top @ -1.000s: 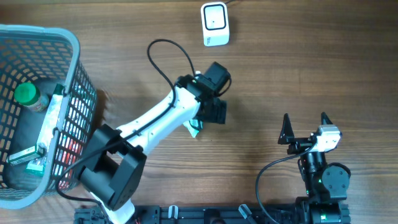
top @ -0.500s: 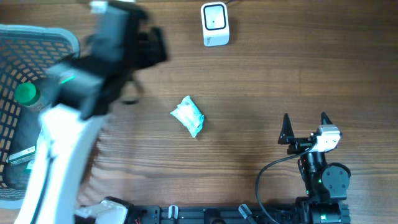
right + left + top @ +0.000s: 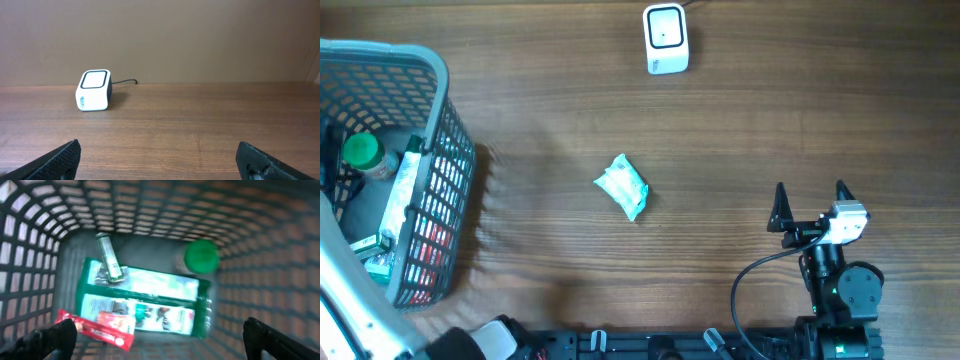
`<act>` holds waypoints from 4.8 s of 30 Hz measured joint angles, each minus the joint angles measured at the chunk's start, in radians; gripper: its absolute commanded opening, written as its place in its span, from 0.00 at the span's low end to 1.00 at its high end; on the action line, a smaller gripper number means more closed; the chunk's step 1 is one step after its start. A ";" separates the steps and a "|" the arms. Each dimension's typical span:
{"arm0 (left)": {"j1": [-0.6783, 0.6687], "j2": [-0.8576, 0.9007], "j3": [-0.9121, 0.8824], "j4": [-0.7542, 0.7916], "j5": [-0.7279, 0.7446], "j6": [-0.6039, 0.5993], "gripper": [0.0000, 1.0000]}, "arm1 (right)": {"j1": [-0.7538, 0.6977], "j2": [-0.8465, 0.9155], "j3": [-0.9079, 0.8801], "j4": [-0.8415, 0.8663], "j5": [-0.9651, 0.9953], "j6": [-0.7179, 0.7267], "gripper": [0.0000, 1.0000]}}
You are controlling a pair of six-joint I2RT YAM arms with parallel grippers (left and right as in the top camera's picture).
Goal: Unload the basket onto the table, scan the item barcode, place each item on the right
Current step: 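Reach into the basket and grasp the slim green box with left gripper, then place the slim green box on the table right of the packet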
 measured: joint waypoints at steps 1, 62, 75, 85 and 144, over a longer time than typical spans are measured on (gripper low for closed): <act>0.026 0.008 -0.037 0.023 0.002 -0.005 1.00 | 0.000 0.000 0.000 0.000 0.000 0.000 1.00; 0.212 0.239 -0.711 0.774 -0.113 0.113 0.48 | 0.000 0.000 0.000 0.000 0.000 0.000 1.00; 0.212 0.271 -0.711 0.786 -0.110 0.113 0.20 | 0.000 0.000 0.000 0.000 0.000 0.000 1.00; 0.212 0.266 -0.705 0.748 -0.093 0.113 0.10 | 0.000 0.000 0.000 0.000 0.000 0.000 1.00; -1.358 0.343 -0.383 0.713 0.426 0.125 0.26 | 0.000 0.000 0.000 0.000 0.000 0.000 1.00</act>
